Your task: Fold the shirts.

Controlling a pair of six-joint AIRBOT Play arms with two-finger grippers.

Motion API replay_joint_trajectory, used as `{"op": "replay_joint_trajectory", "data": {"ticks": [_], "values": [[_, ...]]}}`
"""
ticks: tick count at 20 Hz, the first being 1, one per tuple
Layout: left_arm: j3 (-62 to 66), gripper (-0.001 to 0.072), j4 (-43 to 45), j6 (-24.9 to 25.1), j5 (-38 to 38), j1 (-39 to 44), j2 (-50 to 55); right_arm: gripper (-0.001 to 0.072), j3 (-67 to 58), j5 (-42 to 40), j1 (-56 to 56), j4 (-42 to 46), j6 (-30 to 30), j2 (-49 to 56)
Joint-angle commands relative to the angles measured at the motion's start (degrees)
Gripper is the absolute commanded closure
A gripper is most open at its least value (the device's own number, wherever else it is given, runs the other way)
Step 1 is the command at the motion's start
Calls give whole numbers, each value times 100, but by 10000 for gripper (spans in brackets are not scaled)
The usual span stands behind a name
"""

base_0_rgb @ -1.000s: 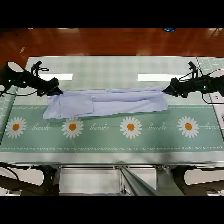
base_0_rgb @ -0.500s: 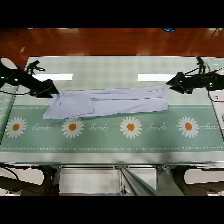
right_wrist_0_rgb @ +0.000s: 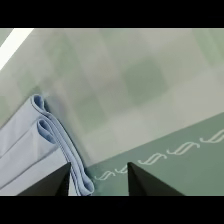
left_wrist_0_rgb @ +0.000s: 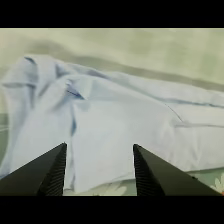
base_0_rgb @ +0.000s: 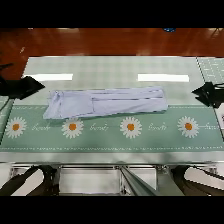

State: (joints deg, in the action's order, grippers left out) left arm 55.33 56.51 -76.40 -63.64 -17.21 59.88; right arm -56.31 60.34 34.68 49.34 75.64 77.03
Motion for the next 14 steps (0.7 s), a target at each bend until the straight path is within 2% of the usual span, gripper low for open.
{"op": "replay_joint_trajectory", "data": {"ticks": [1,6,14], "values": [[-1102,201,-260,136,442,704,-918,302,573,-173,-151,-730,-461,323],[-1200,202,-260,-37,769,1392,-914,301,286,-55,-846,-1108,-474,1325],[-1202,202,-262,-129,822,1438,-872,301,-490,-42,-1823,-1429,-415,2063]]}}
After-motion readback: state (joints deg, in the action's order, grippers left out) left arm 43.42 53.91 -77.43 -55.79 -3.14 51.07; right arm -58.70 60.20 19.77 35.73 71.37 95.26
